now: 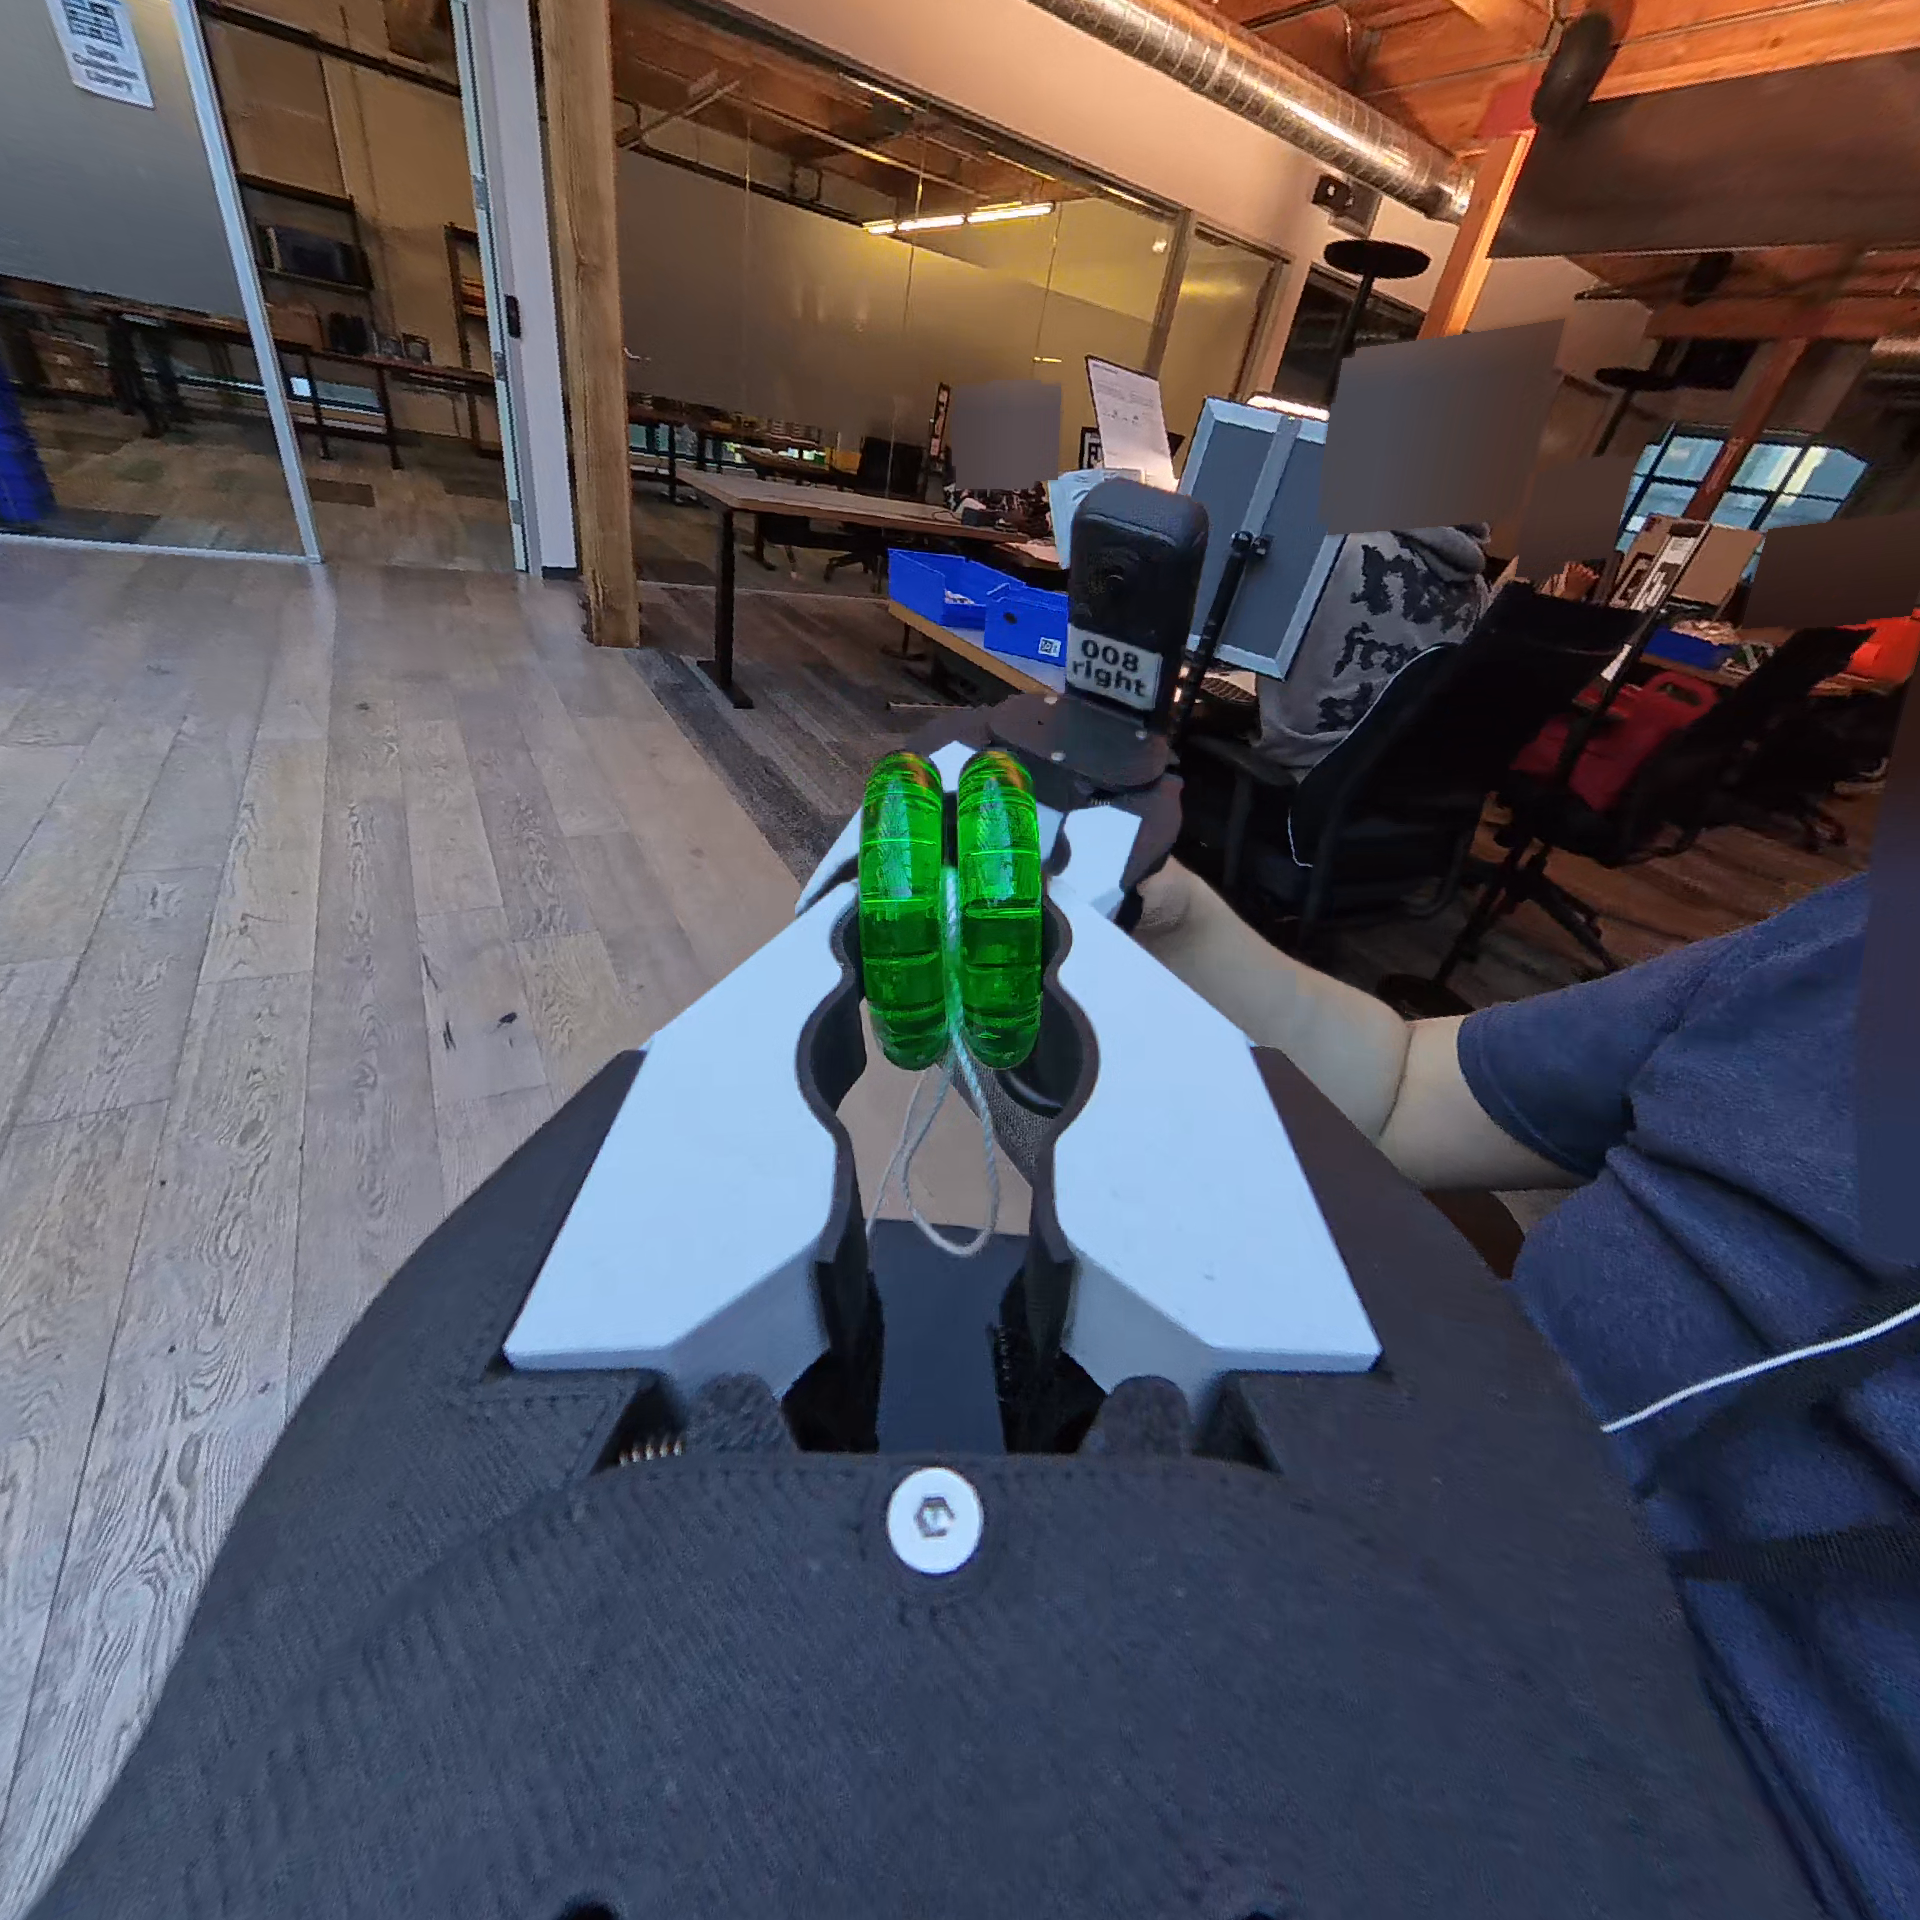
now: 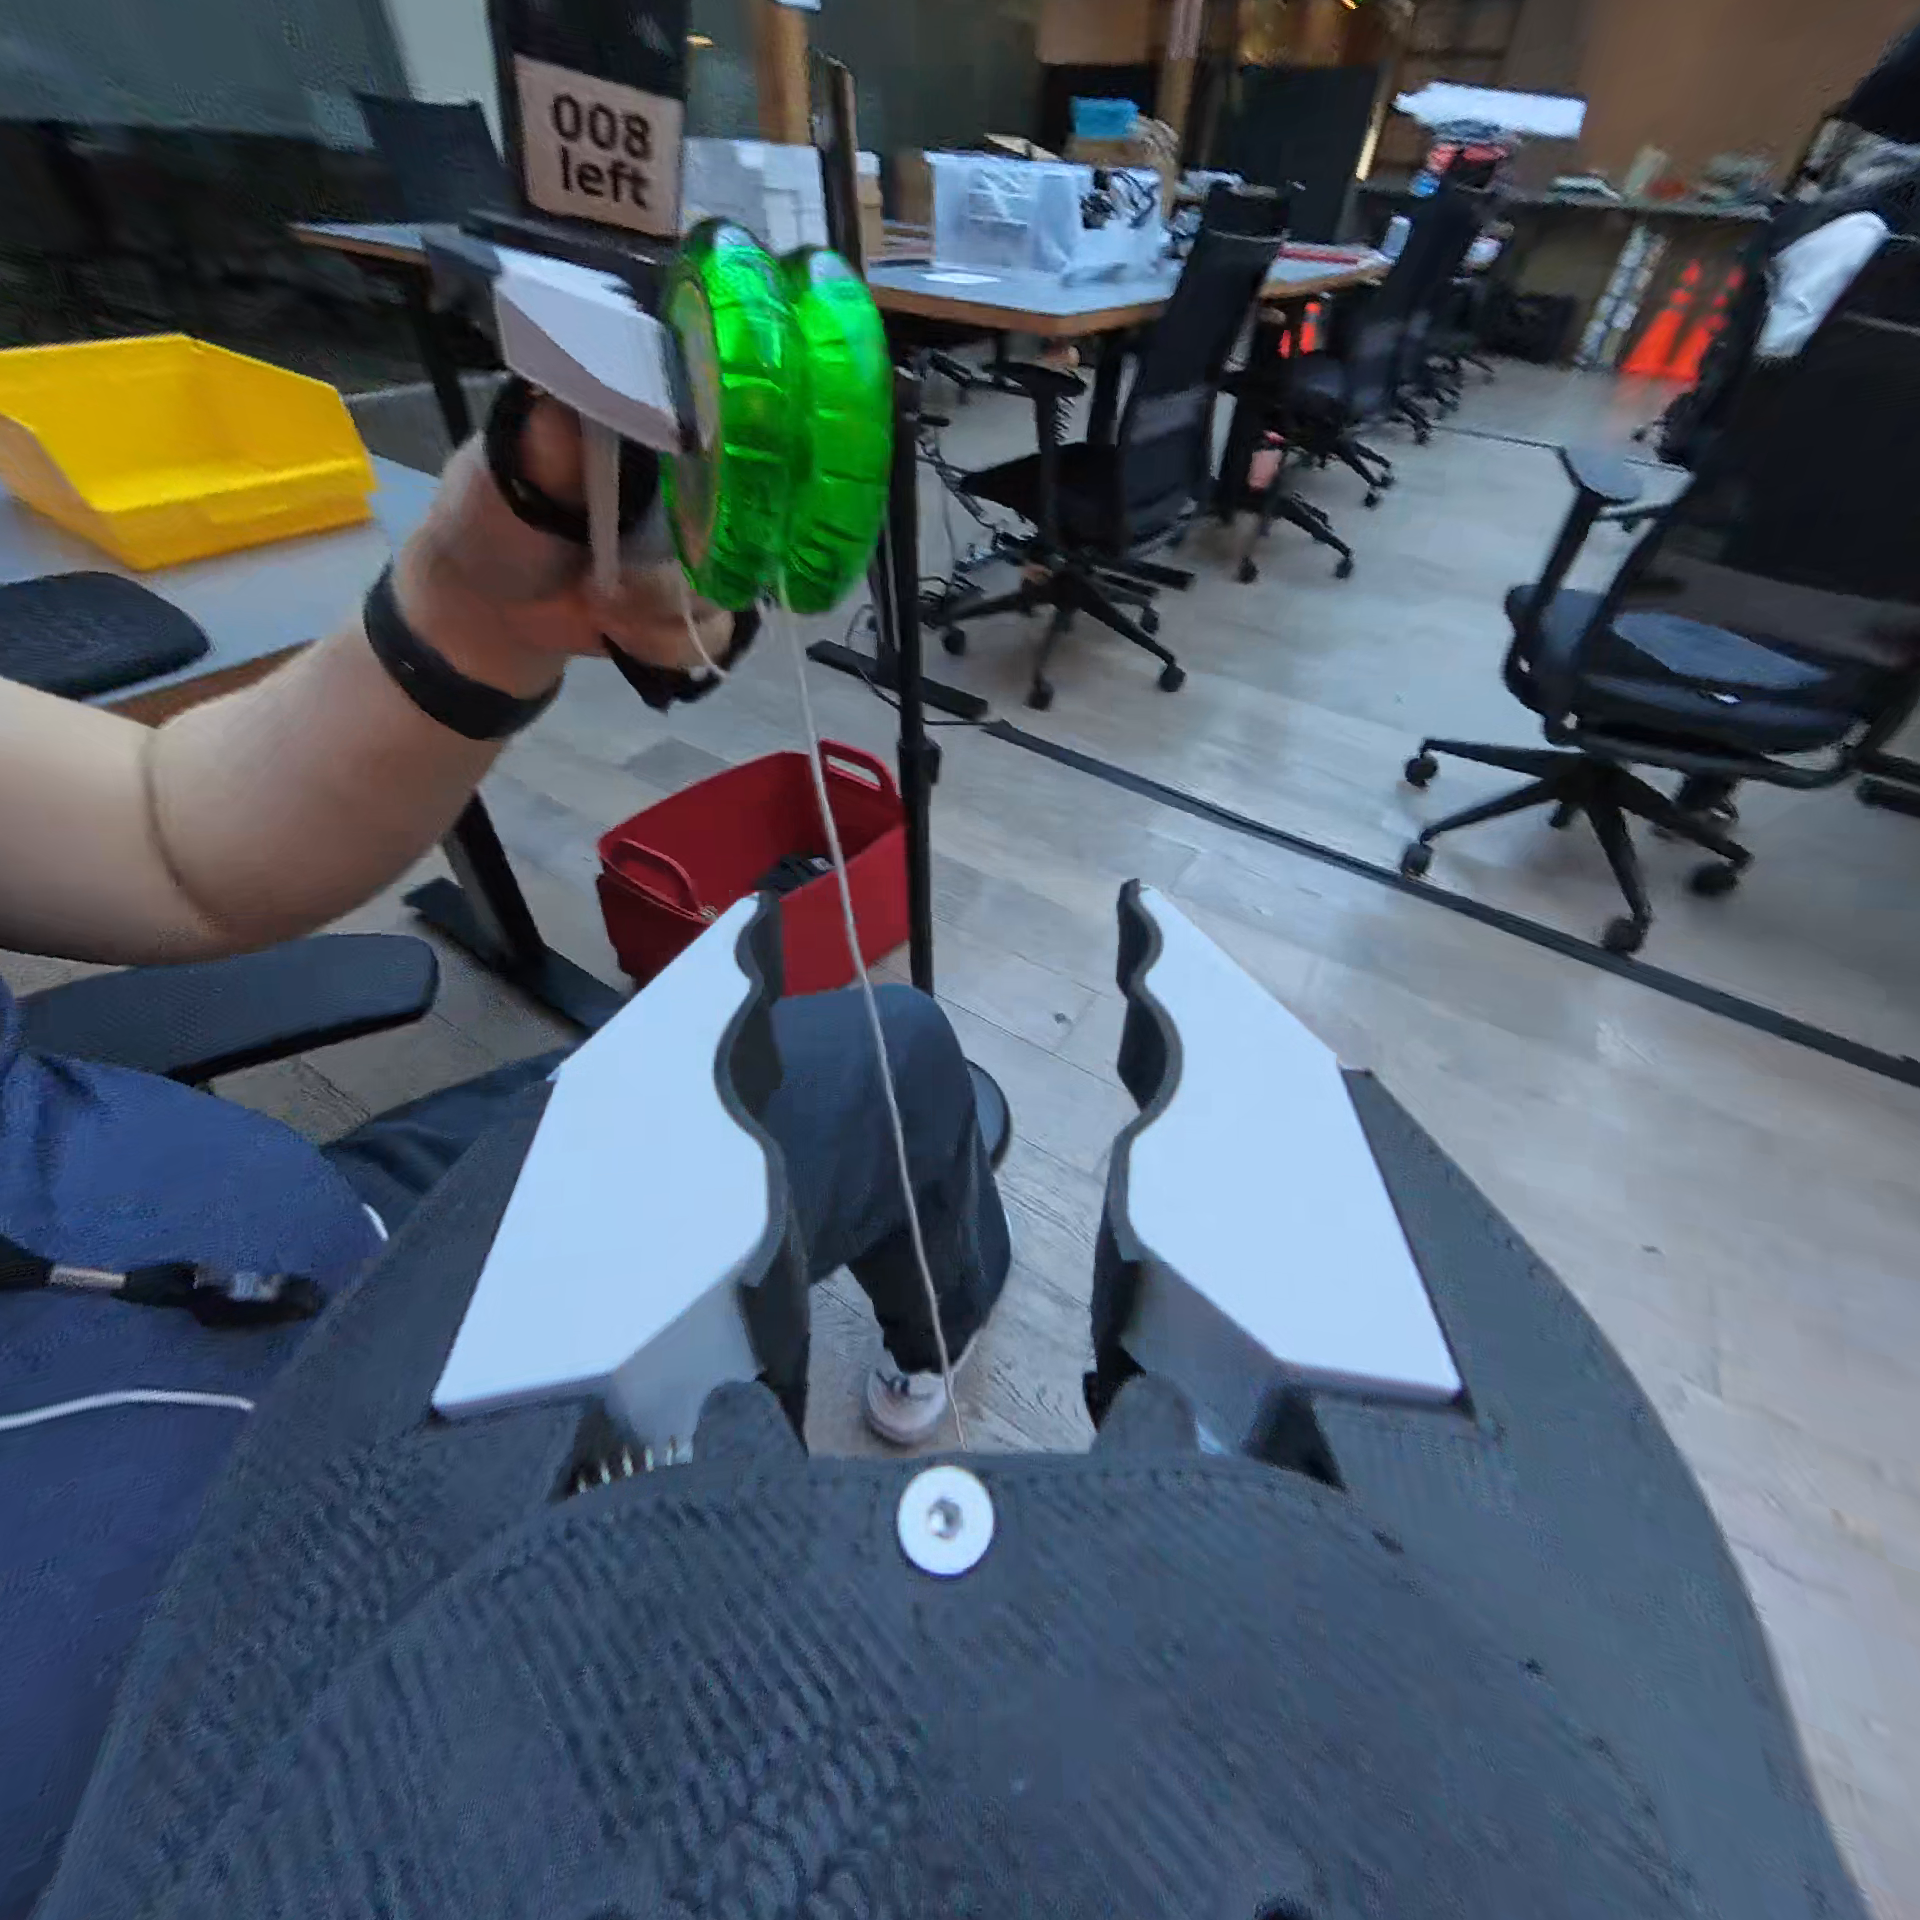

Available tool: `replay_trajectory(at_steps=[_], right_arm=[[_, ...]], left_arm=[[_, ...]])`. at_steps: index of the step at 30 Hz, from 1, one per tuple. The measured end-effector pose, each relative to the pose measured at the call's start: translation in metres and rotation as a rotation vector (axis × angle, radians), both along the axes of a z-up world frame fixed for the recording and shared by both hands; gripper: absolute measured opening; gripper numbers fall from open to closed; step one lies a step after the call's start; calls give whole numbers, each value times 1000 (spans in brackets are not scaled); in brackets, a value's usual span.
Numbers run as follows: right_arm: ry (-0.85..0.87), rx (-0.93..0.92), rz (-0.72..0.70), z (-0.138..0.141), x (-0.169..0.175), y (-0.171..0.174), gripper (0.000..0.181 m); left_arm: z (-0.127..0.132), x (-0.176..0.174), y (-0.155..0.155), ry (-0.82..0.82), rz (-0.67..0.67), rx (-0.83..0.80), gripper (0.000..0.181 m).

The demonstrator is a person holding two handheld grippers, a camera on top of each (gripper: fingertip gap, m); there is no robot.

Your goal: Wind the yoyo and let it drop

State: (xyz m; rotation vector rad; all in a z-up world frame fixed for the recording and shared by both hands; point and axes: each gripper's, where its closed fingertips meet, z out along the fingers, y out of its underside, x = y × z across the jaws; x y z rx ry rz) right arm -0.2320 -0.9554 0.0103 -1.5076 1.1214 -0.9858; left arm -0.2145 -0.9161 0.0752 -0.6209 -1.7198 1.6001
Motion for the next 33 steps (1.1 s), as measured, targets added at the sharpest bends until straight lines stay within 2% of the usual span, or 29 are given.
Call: replay_trajectory(at_steps=[2,3,4,5,9,12,17,20,22,27,33], right_arm=[[0,21,68,-4,26,22,63],[11,21,86,-9,36,28,51],[15,3,116,-13,39,33,9],[-12,-11,153,-9,40,38,0],[-45,-23,106,24,34,23,0],[25,-131,50,57,33,8,0],[133,-320,2,125,38,2,0],[133,-404,-100,169,36,-13,0],[118,-420,-110,193,32,-14,0],[126,-498,-179,203,17,-23,0],[73,-482,-271,226,0,-48,0]], left_arm=[[0,-4,1,6,-16,0,27],[0,-5,1,5,-18,2,27],[-1,-4,1,0,-15,5,27],[-3,-2,2,-10,-7,9,27],[-22,14,3,-124,80,26,28],[-43,12,3,-247,117,38,28],[-73,7,-9,-410,200,61,28],[-78,3,-12,-427,207,62,28],[-76,2,-13,-400,206,52,28],[-60,9,-11,-302,221,13,28],[-68,29,-8,-278,261,43,28]])
